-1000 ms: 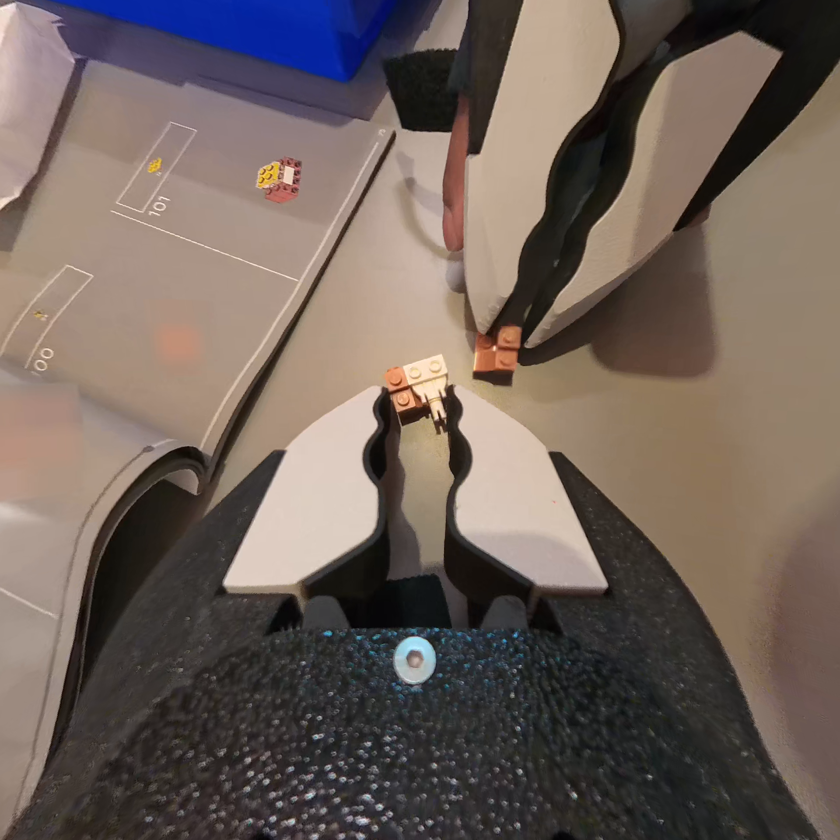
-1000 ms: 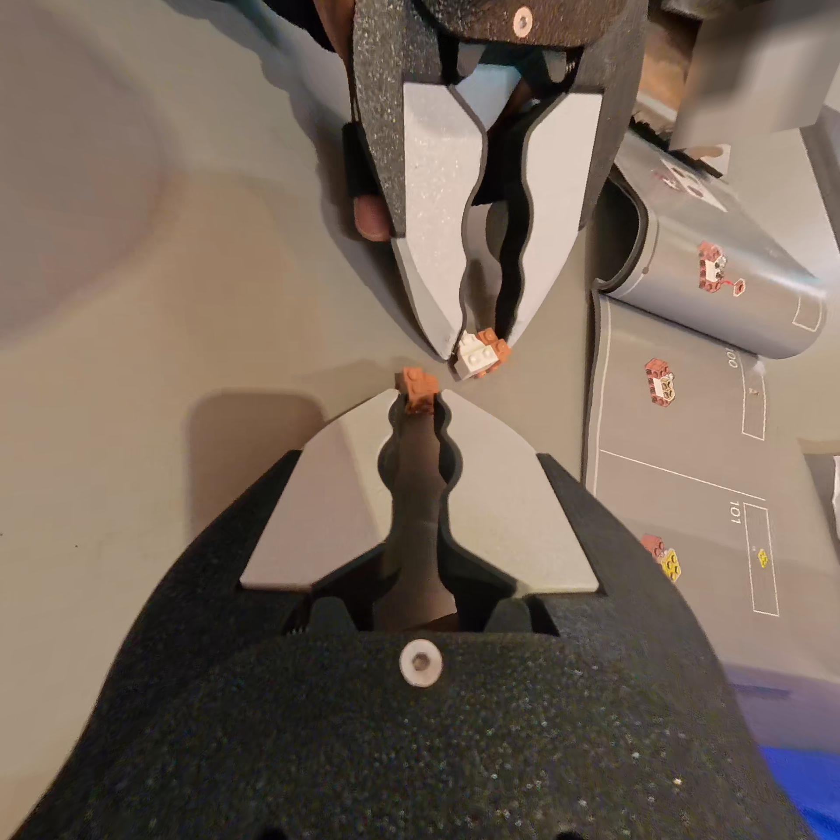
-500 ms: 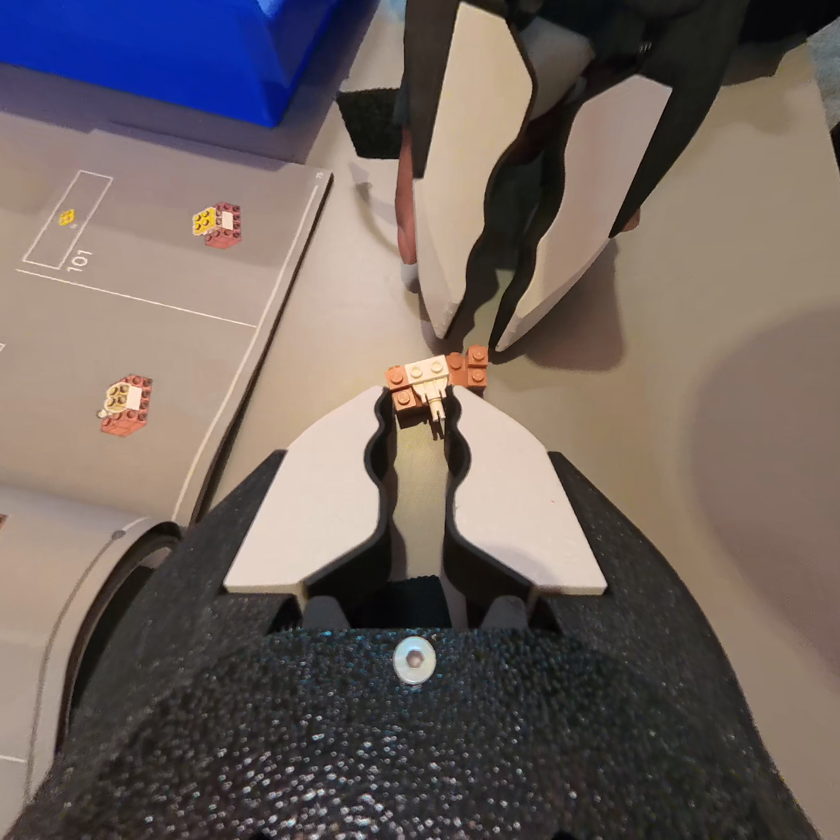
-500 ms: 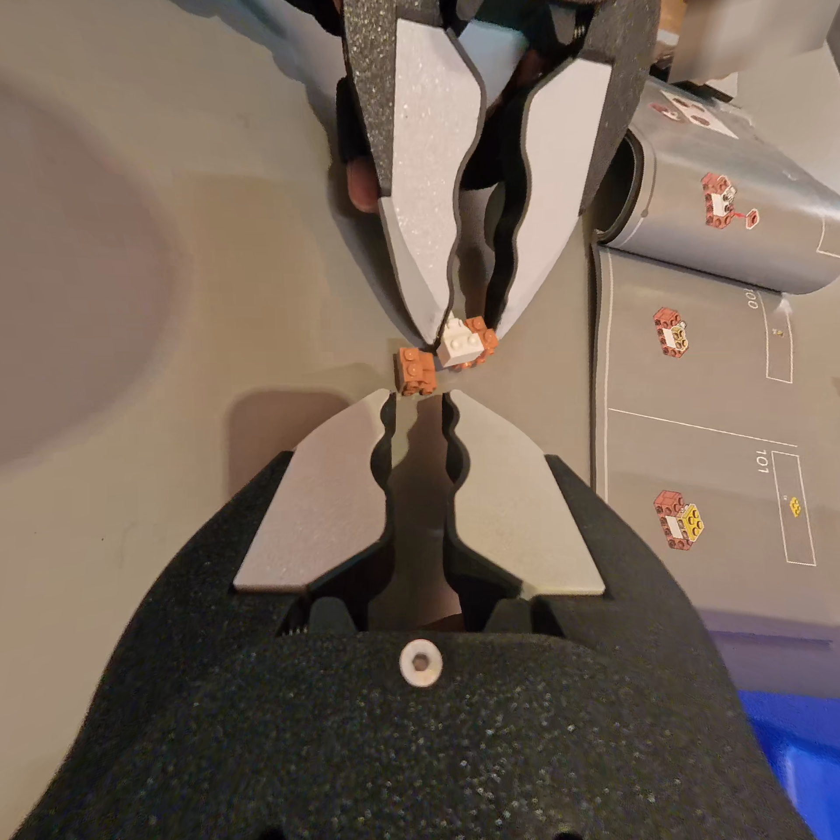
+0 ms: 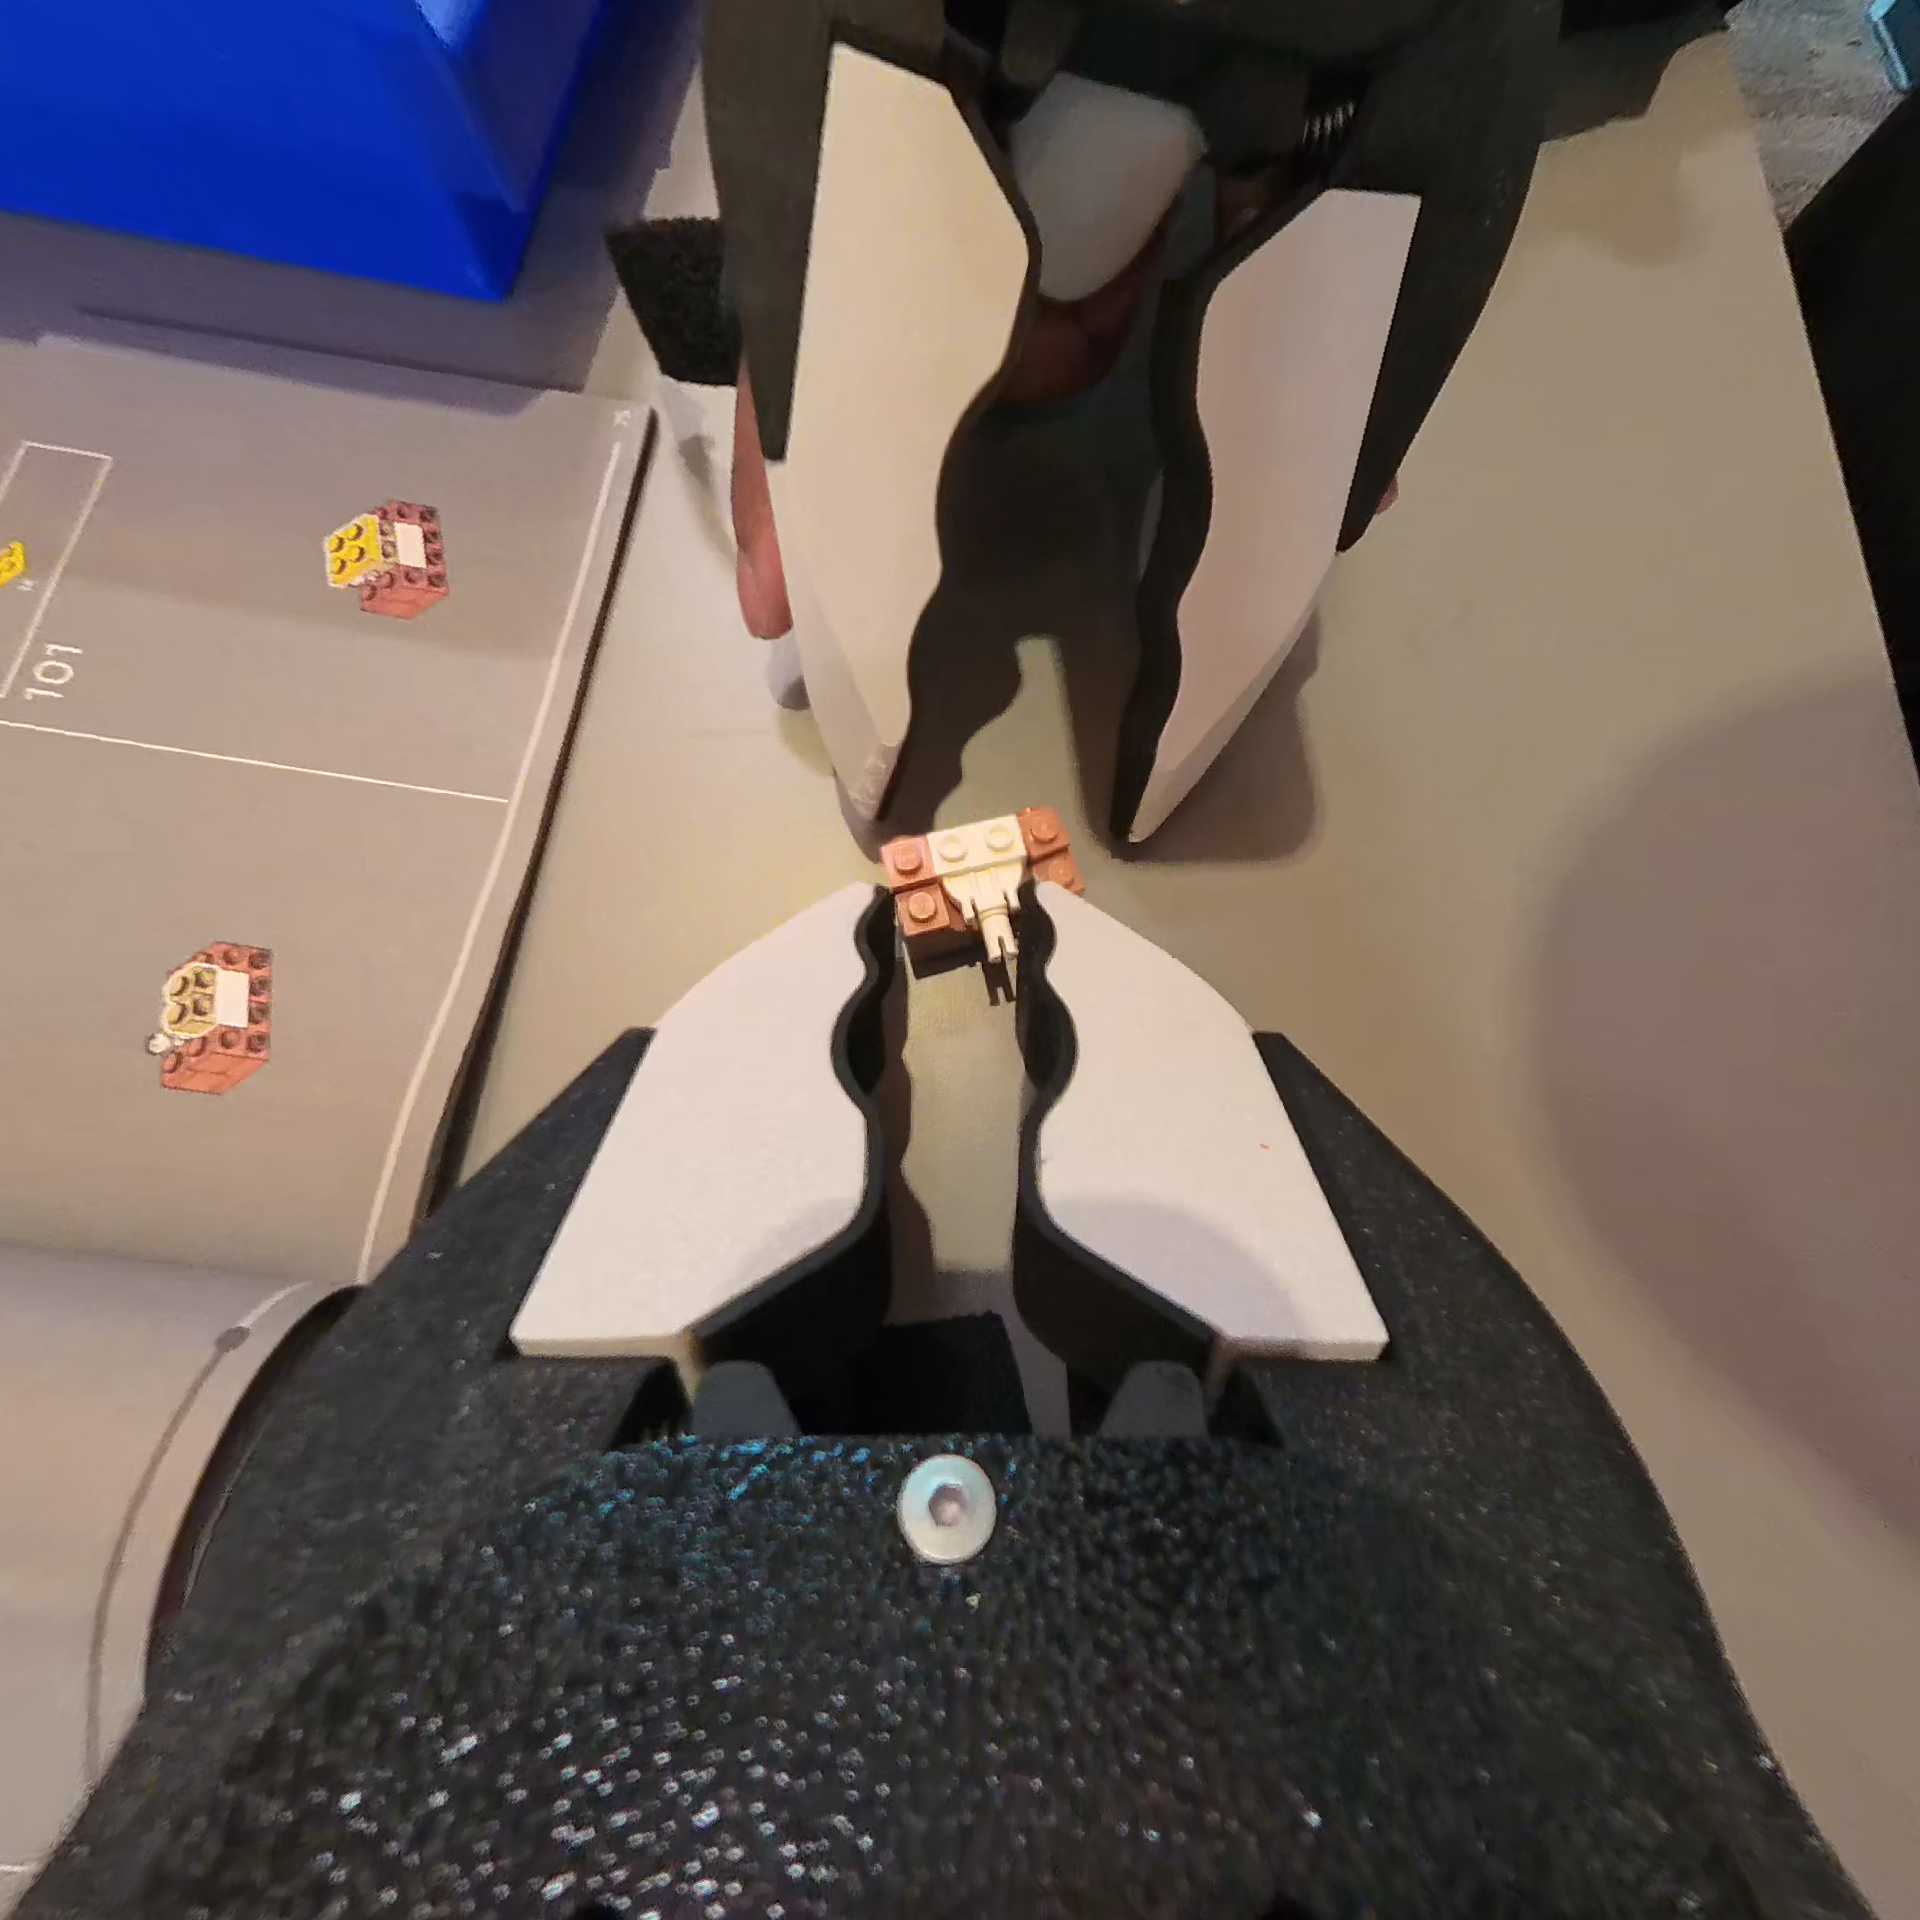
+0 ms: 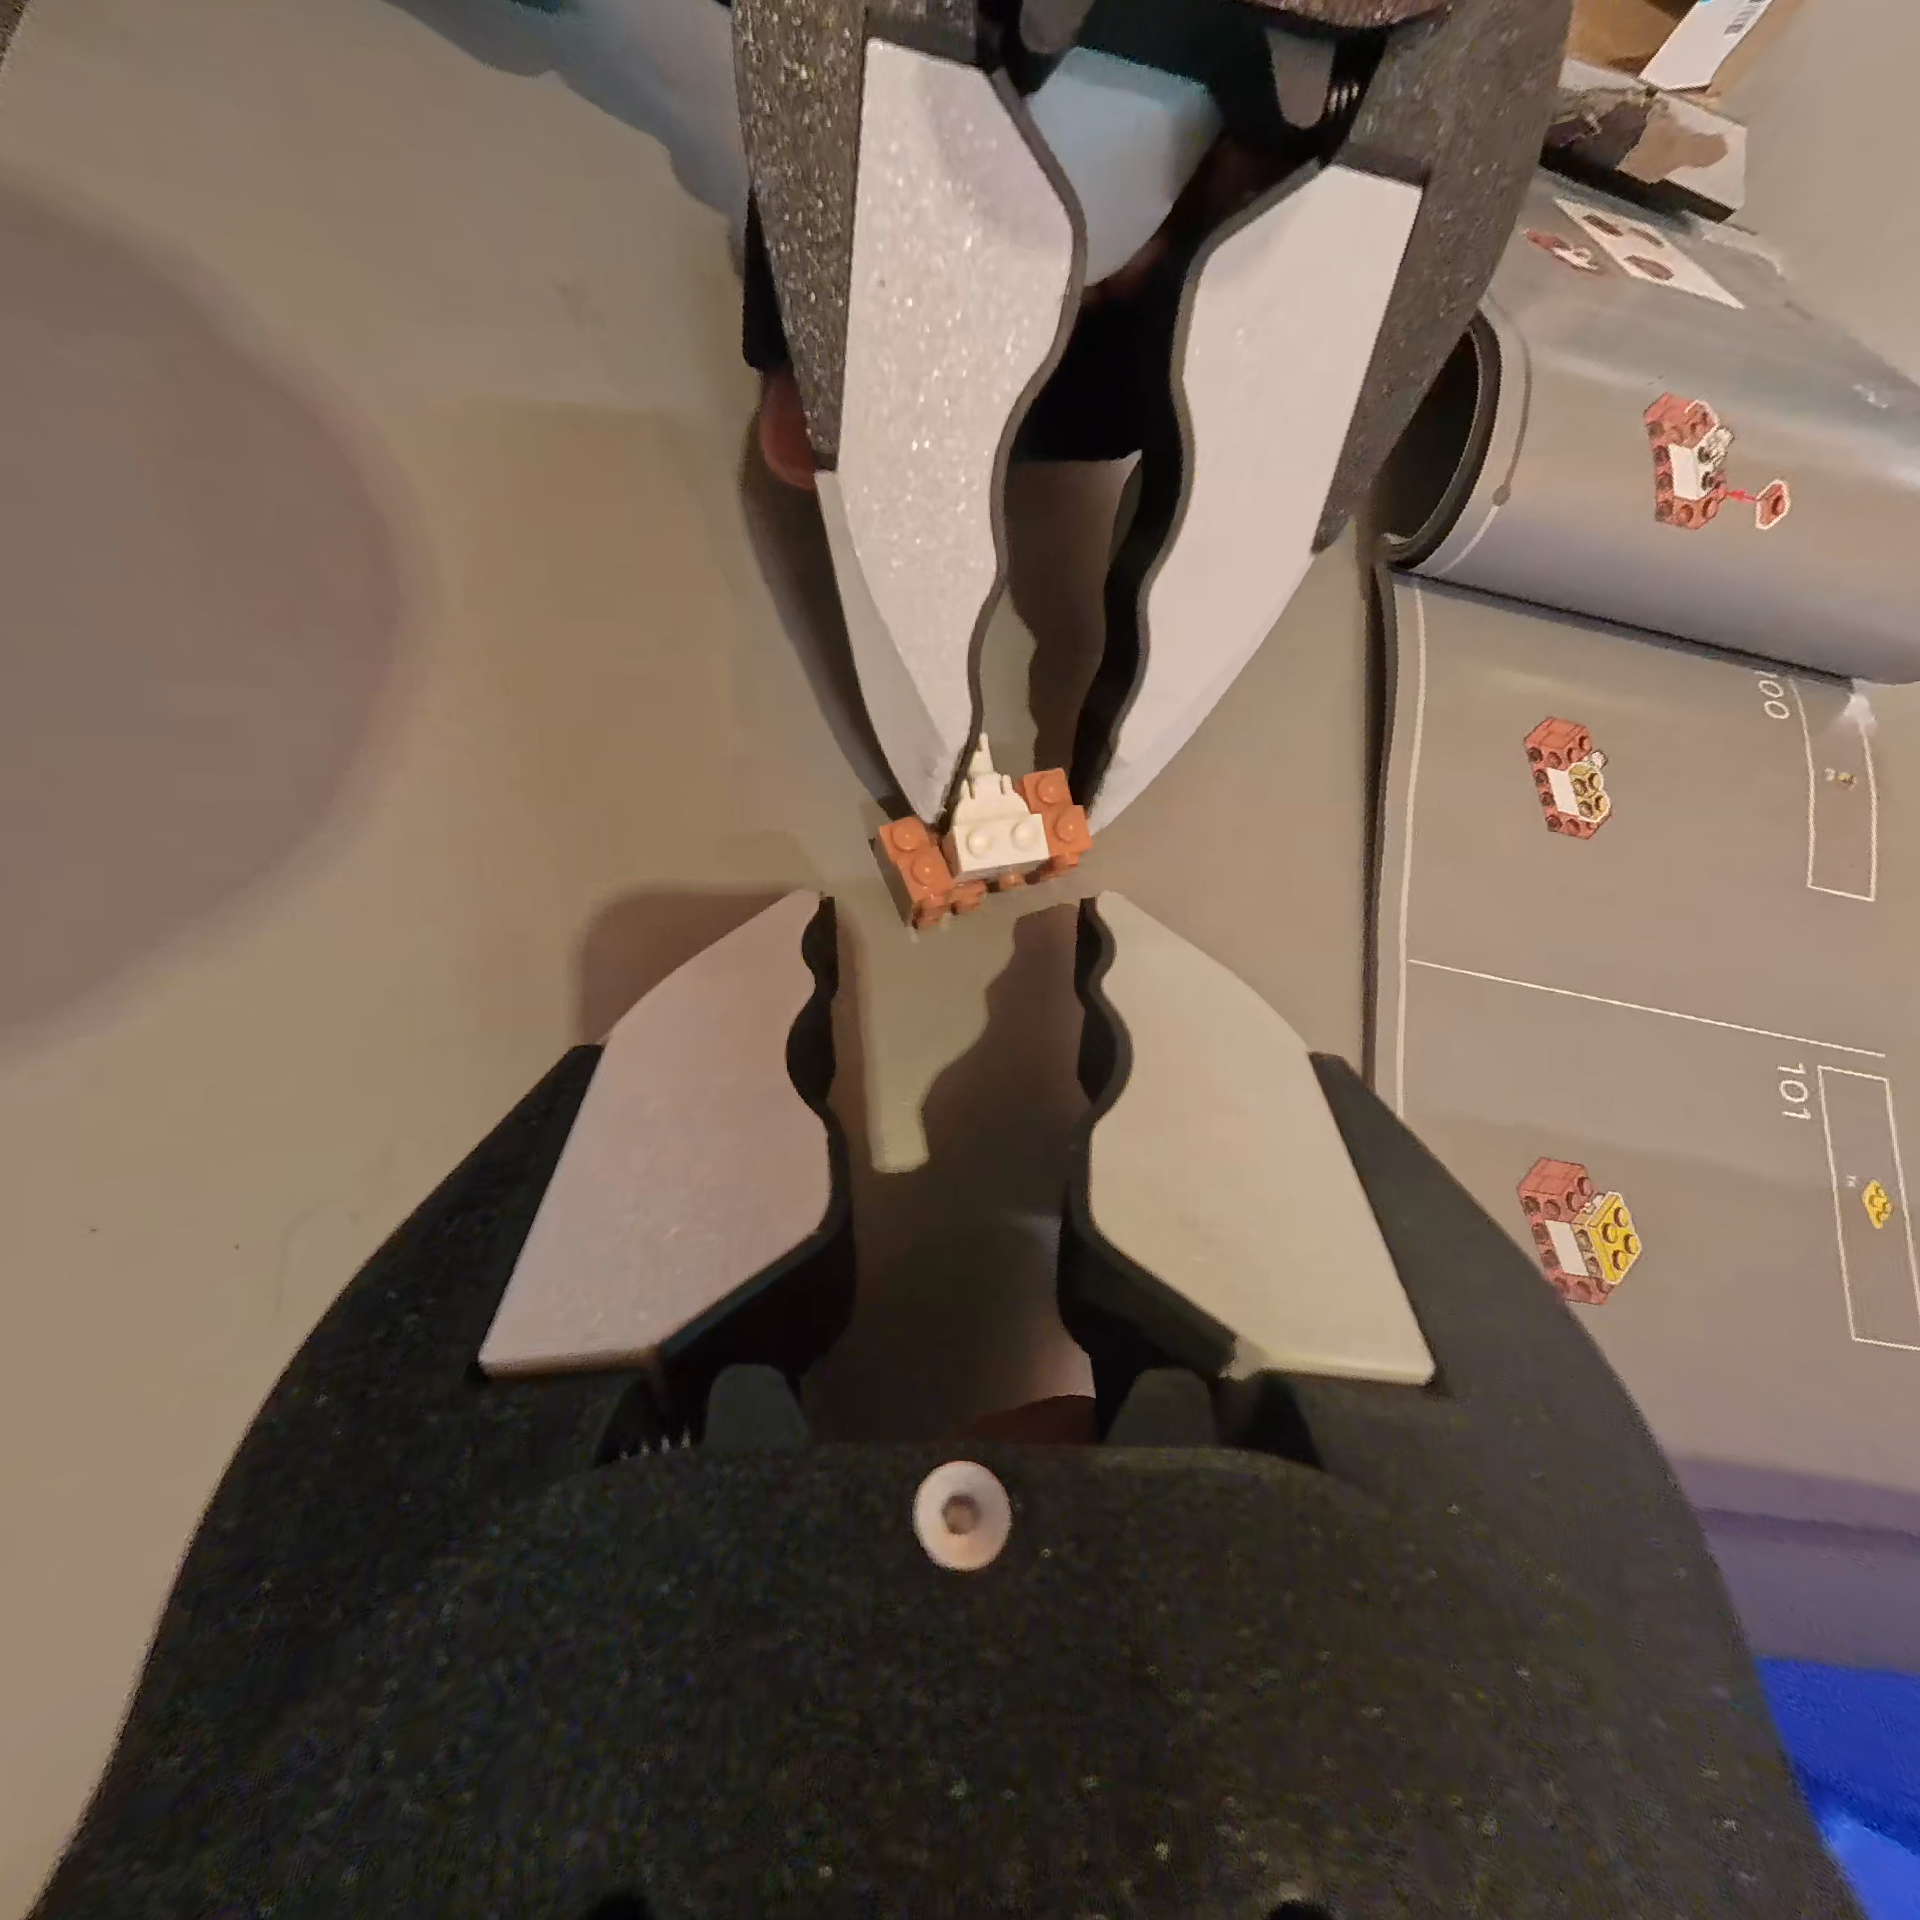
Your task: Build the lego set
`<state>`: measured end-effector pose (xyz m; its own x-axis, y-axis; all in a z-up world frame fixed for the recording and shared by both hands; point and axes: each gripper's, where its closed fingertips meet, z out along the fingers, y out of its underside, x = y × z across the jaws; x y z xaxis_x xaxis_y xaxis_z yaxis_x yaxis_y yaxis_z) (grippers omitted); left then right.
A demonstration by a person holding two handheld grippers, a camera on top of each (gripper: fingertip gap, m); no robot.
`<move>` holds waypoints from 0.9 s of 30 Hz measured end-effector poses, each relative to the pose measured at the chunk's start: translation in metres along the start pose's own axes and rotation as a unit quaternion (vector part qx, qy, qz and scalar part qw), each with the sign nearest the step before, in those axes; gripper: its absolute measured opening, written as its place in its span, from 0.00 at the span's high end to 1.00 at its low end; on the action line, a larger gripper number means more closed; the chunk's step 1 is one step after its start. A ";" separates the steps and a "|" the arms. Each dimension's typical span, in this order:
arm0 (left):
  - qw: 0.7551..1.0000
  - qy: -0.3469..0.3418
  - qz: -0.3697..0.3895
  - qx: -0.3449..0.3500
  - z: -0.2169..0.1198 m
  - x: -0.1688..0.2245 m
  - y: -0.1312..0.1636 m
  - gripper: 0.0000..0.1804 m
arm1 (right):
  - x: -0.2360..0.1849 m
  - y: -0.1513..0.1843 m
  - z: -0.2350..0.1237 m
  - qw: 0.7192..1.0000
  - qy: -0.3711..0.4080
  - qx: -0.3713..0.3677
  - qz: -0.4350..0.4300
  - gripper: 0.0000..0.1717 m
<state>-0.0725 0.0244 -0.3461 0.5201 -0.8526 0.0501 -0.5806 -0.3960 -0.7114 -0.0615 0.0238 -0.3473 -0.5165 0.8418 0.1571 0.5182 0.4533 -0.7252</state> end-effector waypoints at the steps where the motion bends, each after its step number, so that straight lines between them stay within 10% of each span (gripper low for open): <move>1: 1.000 0.000 -0.002 0.000 -0.001 0.001 0.001 0.88 | 0.000 0.000 0.000 1.000 -0.001 0.001 -0.002 0.74; 27: 0.999 -0.014 -0.042 0.002 -0.003 0.007 0.010 0.85 | 0.003 -0.009 0.011 0.998 -0.048 0.005 -0.039 0.79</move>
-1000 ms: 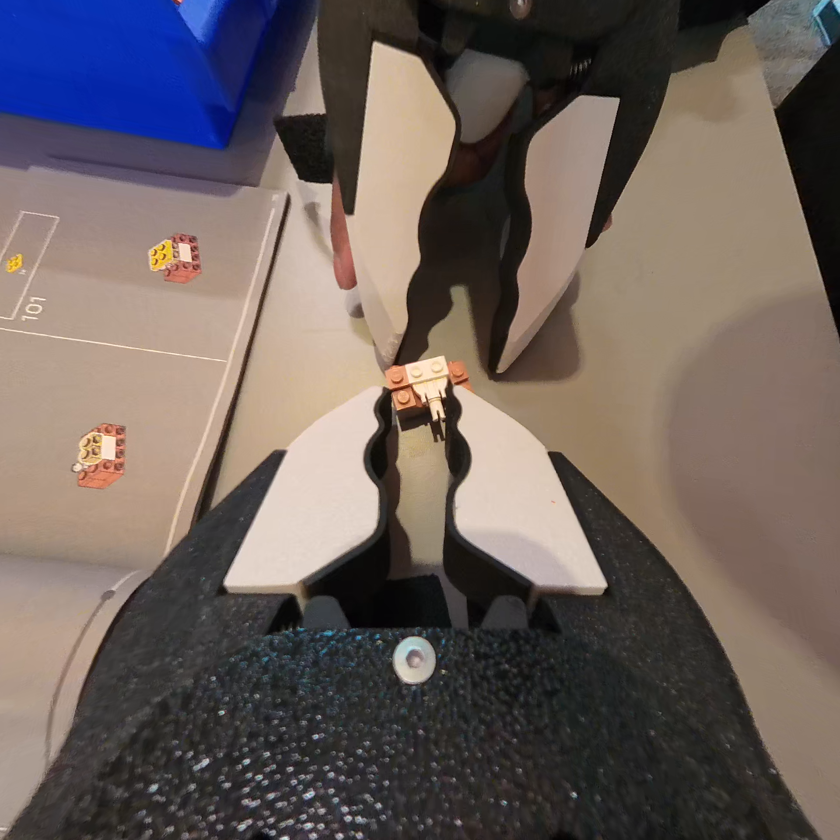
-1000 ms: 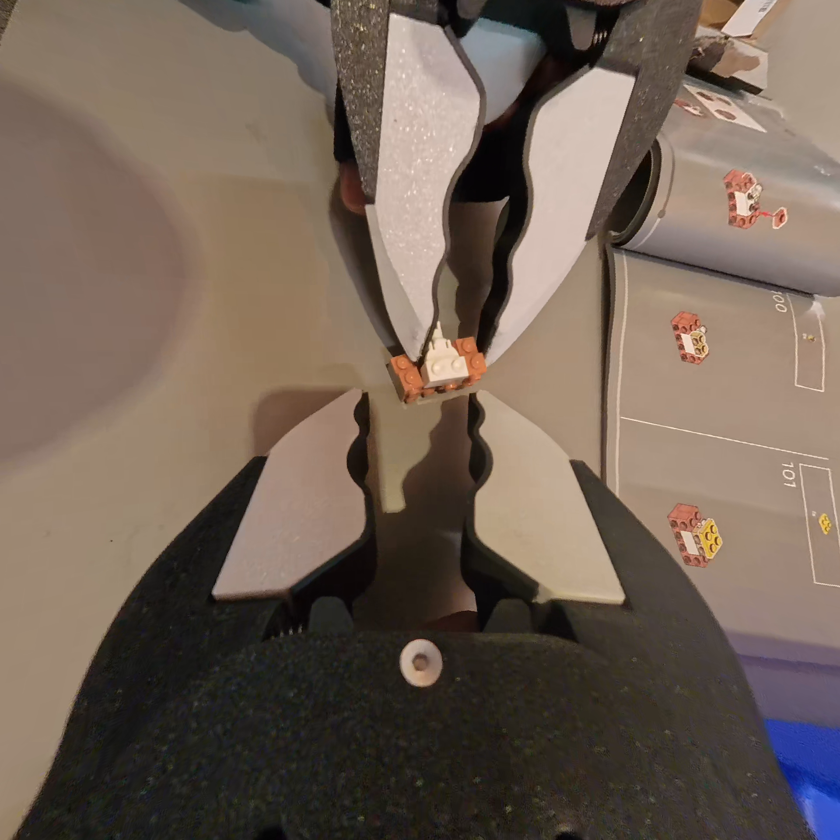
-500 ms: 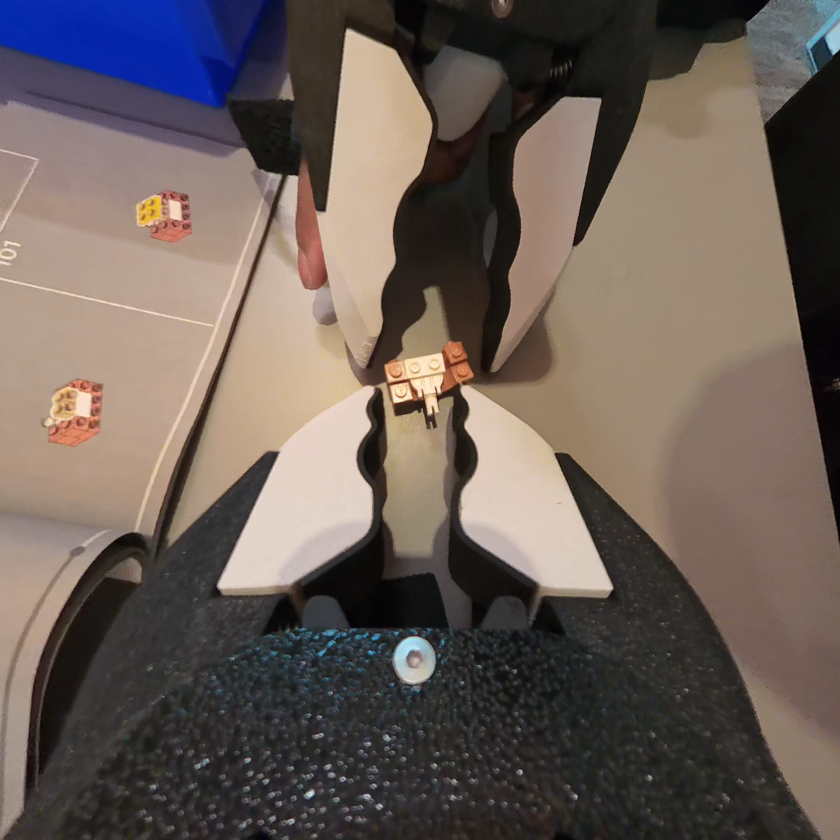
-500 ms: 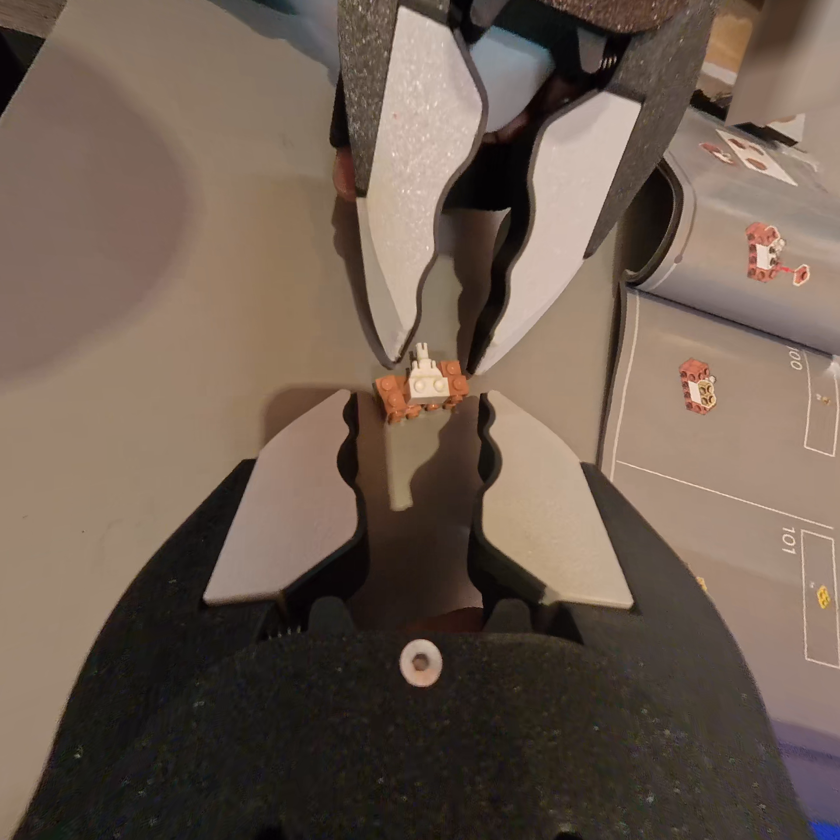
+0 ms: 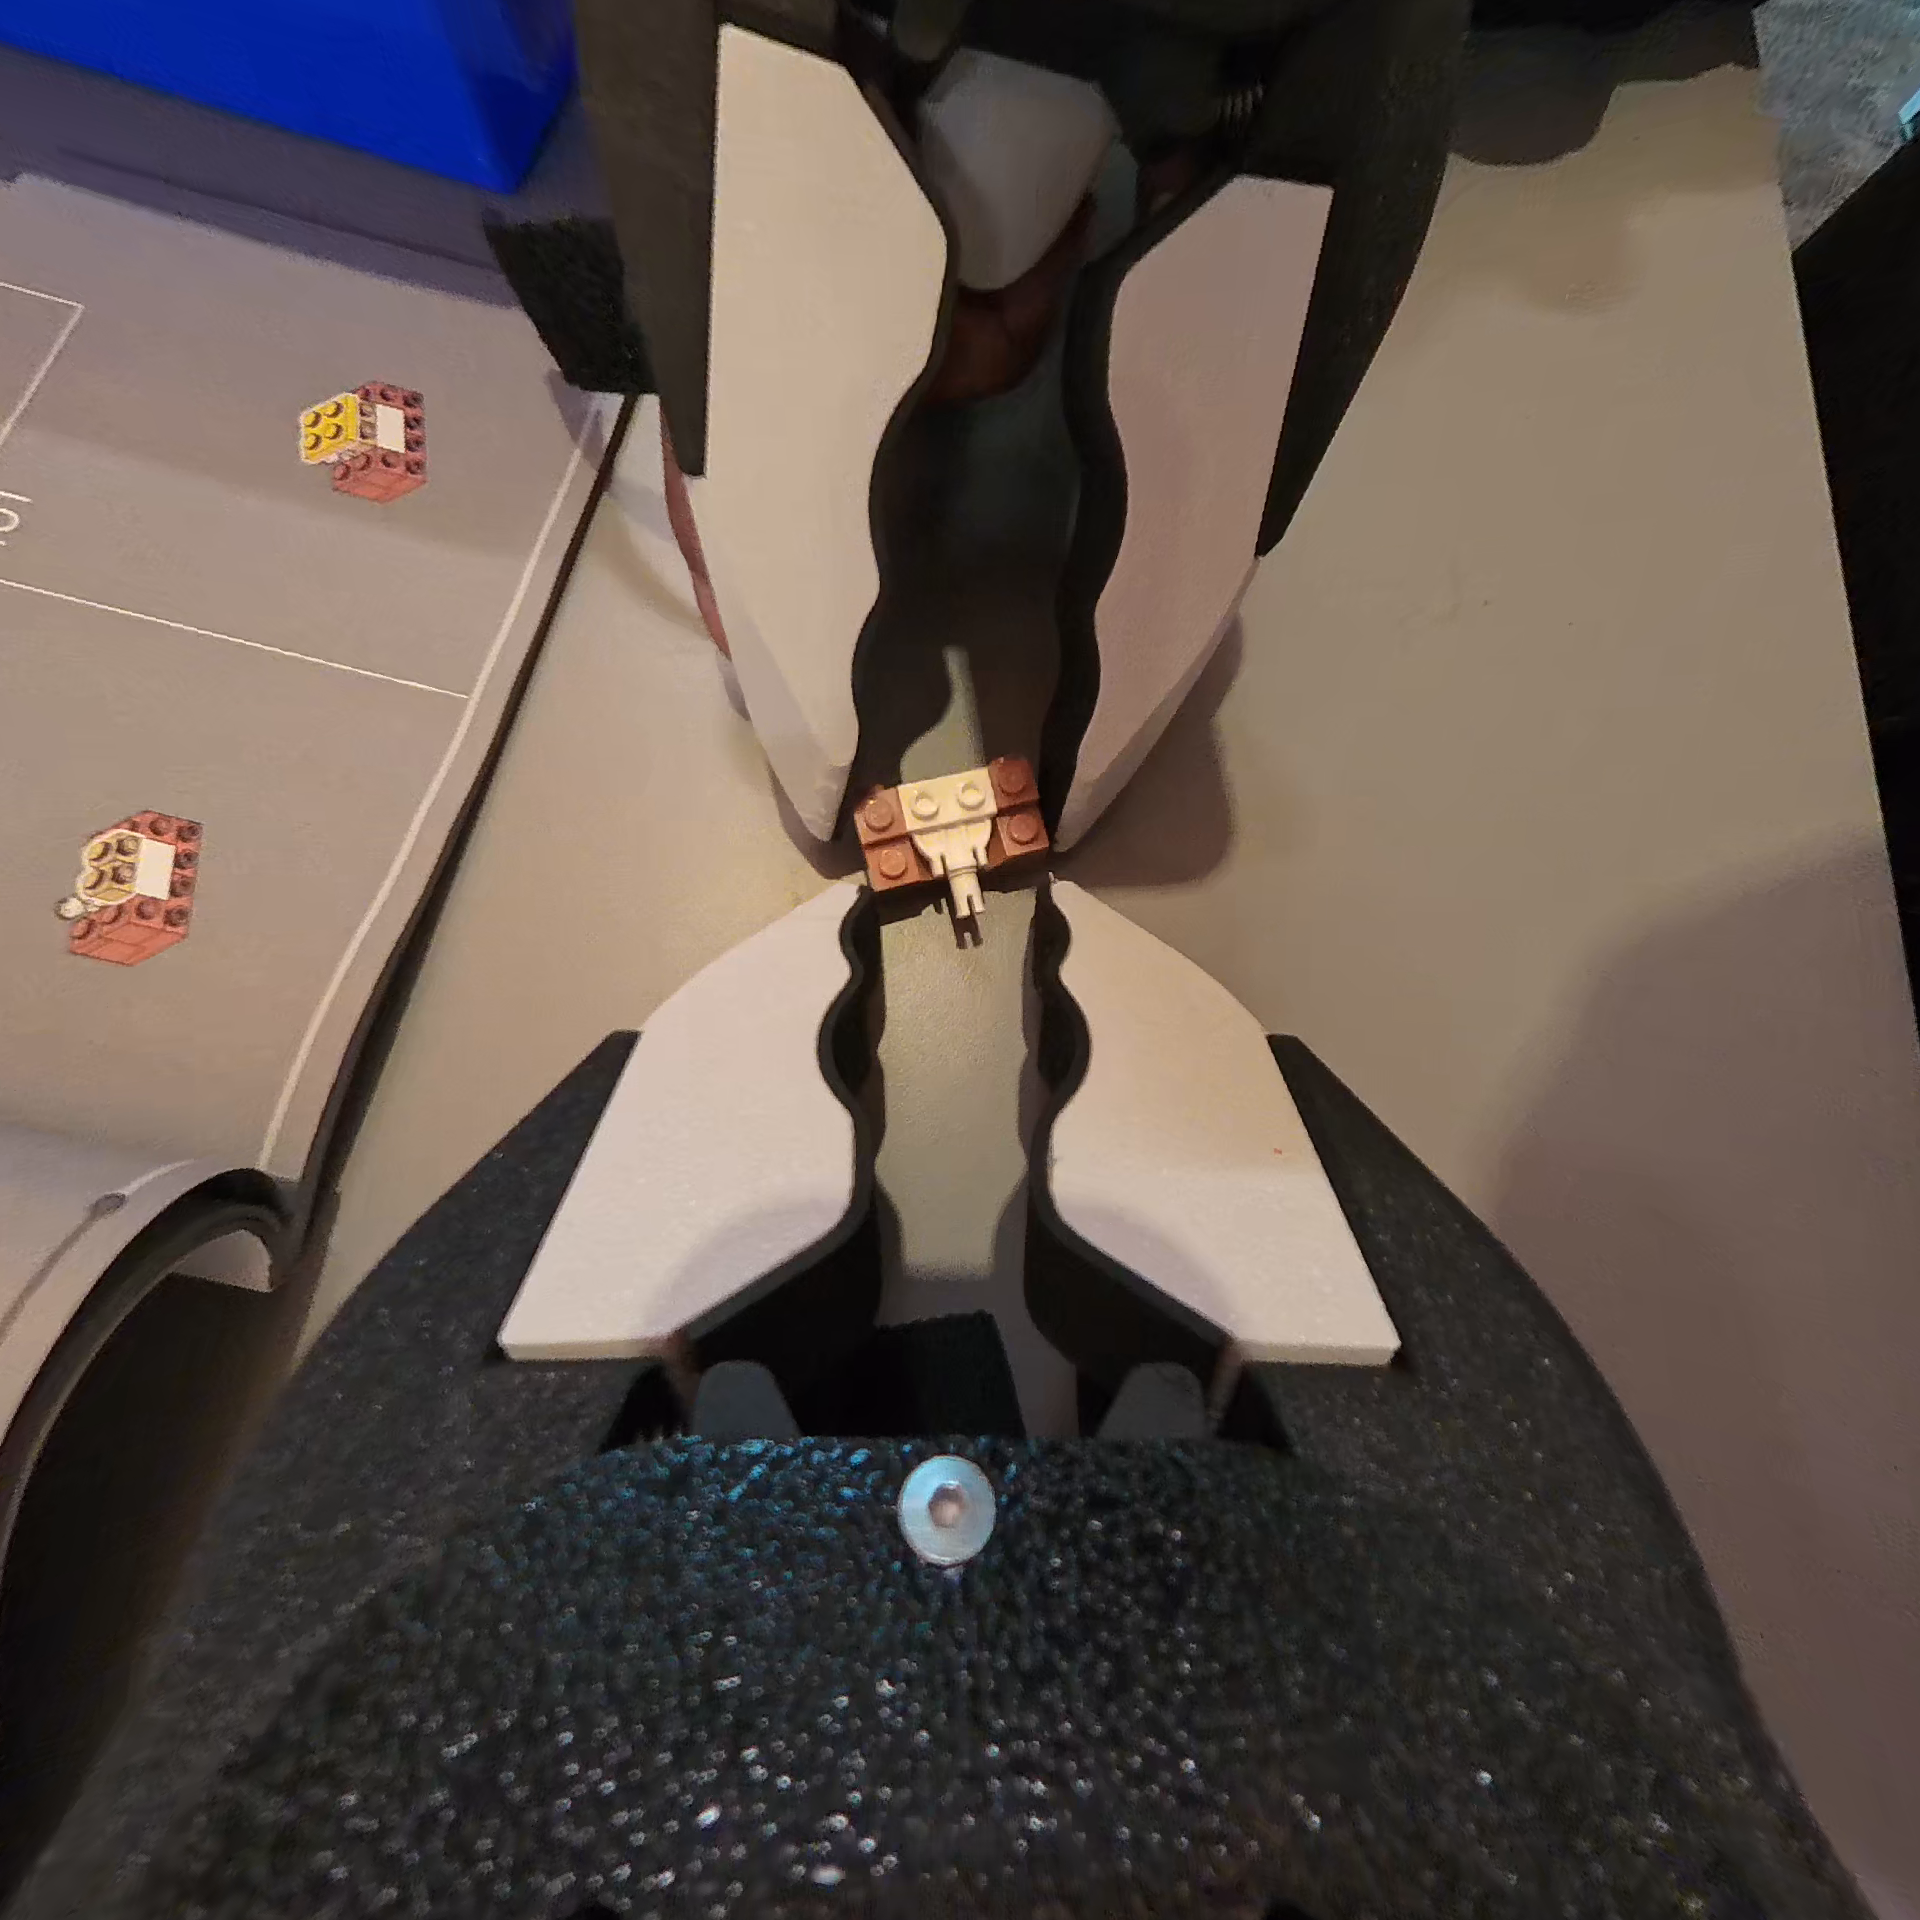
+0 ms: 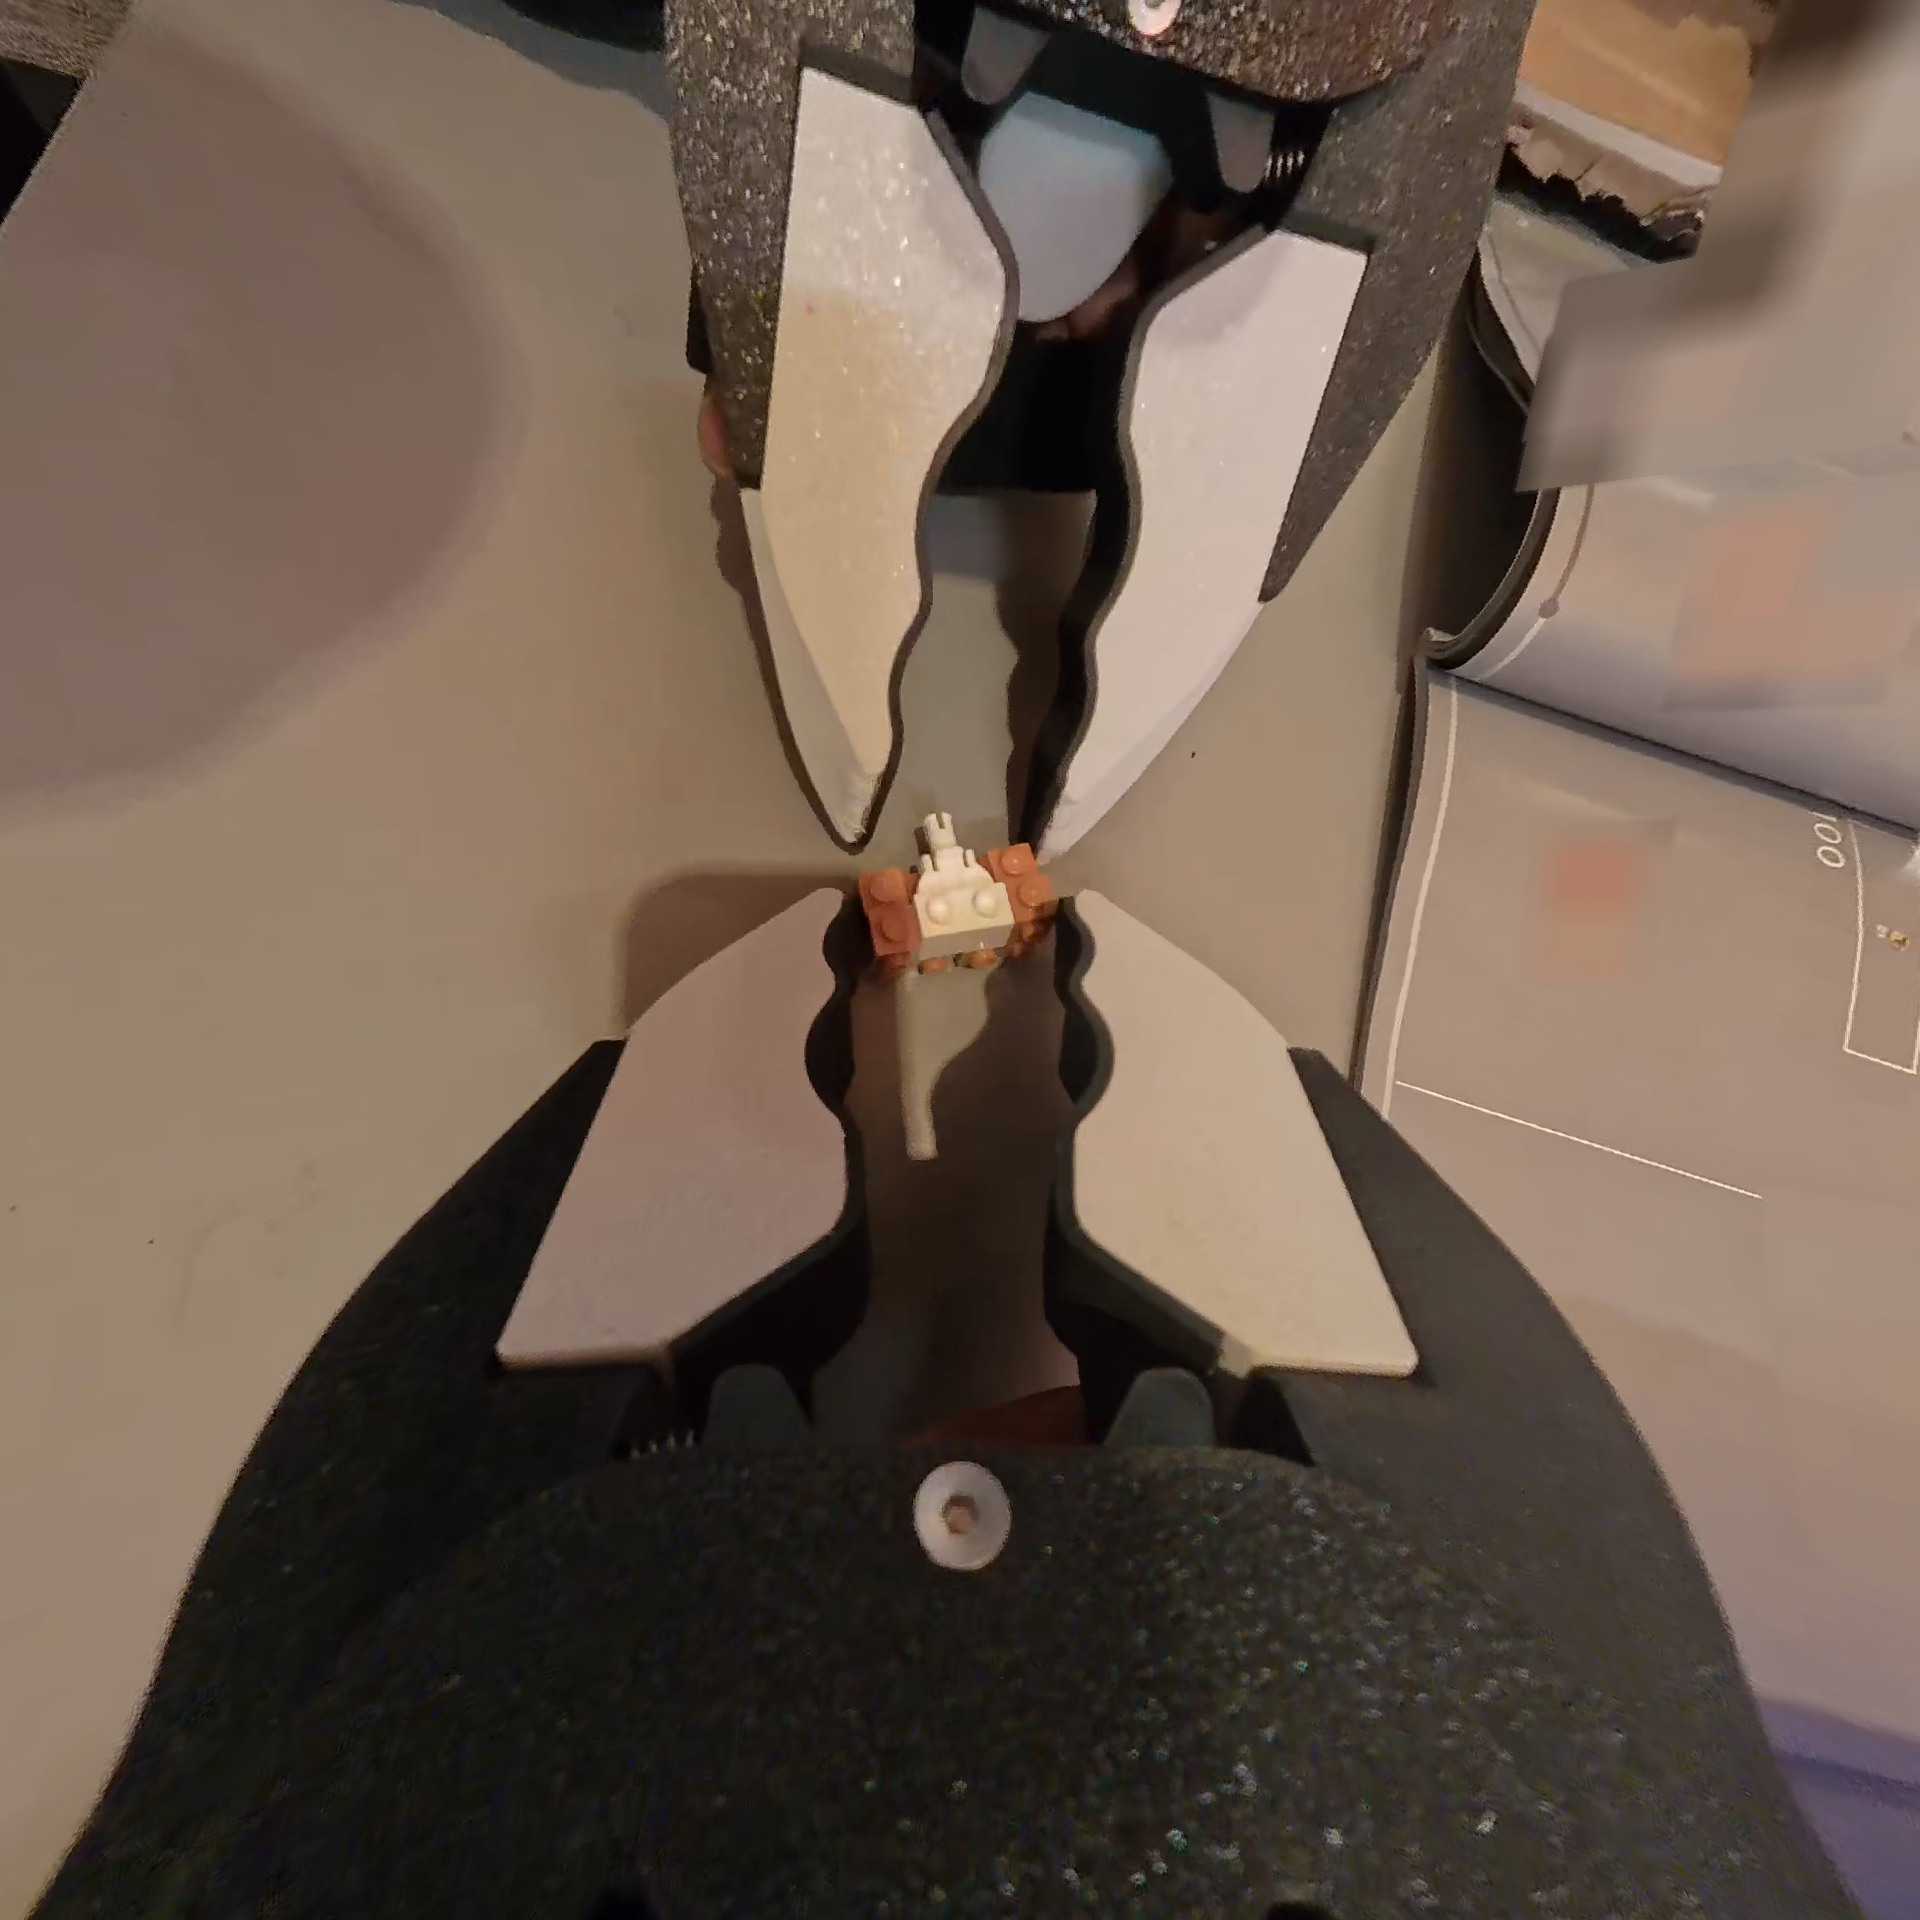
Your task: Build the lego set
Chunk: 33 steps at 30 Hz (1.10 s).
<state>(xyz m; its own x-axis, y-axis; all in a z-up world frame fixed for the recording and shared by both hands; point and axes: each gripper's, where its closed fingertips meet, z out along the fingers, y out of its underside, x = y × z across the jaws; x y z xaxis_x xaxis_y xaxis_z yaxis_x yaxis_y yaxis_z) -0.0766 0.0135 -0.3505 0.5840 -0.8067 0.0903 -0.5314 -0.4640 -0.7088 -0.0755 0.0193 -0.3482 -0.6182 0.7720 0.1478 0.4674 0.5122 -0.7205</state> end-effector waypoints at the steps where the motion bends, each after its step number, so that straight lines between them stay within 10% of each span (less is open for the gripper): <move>1: 1.000 -0.001 0.001 0.002 0.000 0.000 0.000 0.85 | 0.000 0.000 0.000 1.000 0.001 0.001 0.000 0.79; 33: 0.996 -0.063 0.064 0.013 0.004 -0.010 -0.005 0.80 | 0.003 0.007 -0.006 0.999 0.021 -0.007 0.023 0.73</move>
